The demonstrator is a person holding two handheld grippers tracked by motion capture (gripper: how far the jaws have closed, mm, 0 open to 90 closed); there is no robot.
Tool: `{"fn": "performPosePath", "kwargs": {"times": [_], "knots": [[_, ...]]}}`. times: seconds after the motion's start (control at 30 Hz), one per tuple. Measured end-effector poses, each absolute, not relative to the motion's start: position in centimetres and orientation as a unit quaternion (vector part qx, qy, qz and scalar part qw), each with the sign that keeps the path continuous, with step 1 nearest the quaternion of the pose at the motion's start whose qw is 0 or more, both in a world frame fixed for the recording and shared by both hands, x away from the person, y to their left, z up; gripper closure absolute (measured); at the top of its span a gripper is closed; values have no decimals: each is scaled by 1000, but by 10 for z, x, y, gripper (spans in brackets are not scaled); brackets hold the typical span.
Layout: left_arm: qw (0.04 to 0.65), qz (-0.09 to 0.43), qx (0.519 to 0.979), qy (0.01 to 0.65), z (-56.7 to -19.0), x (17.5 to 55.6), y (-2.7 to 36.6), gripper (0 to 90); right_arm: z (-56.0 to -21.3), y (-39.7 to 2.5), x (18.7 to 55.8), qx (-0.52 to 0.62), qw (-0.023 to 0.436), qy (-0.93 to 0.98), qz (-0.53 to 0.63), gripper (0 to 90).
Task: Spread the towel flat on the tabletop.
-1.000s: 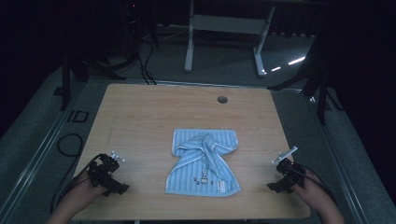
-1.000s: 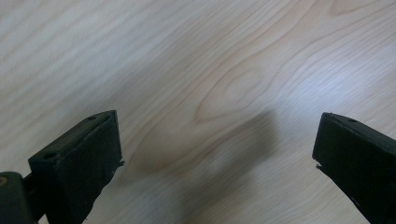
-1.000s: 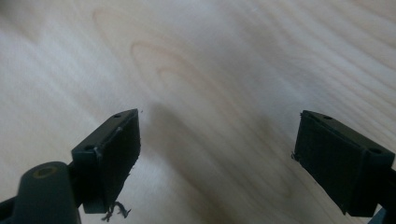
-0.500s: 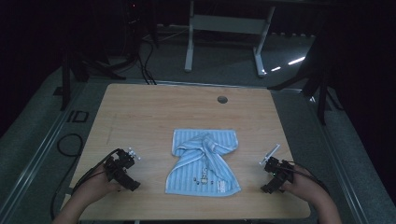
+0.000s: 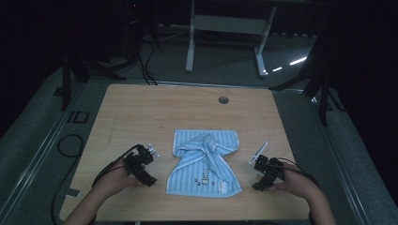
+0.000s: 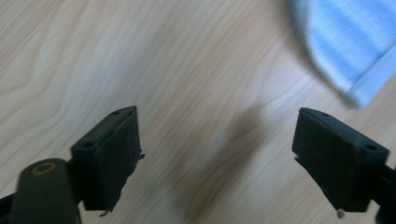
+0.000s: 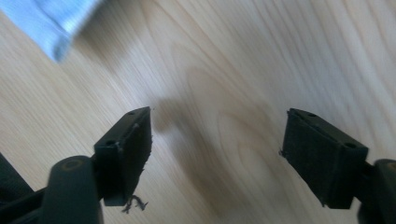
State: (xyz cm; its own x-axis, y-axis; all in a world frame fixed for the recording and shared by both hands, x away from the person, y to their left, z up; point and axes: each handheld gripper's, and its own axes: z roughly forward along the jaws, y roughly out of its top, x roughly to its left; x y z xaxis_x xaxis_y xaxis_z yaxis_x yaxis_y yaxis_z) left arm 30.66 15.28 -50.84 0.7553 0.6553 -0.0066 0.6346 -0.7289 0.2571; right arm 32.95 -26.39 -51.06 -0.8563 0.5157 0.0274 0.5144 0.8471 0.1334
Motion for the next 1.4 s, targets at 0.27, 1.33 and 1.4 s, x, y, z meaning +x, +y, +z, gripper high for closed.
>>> {"fn": "performPosePath", "kwargs": {"times": [0.27,1.33,1.4], "knots": [[125,34,939,319,-510,316,115,244,-503,-237,342,247,0,966,70,303],[148,74,943,289,-517,373,11,389,-496,-153,403,257,-10,955,145,447],[151,76,942,290,-518,375,12,476,-497,-152,404,260,-12,954,147,459]]}}
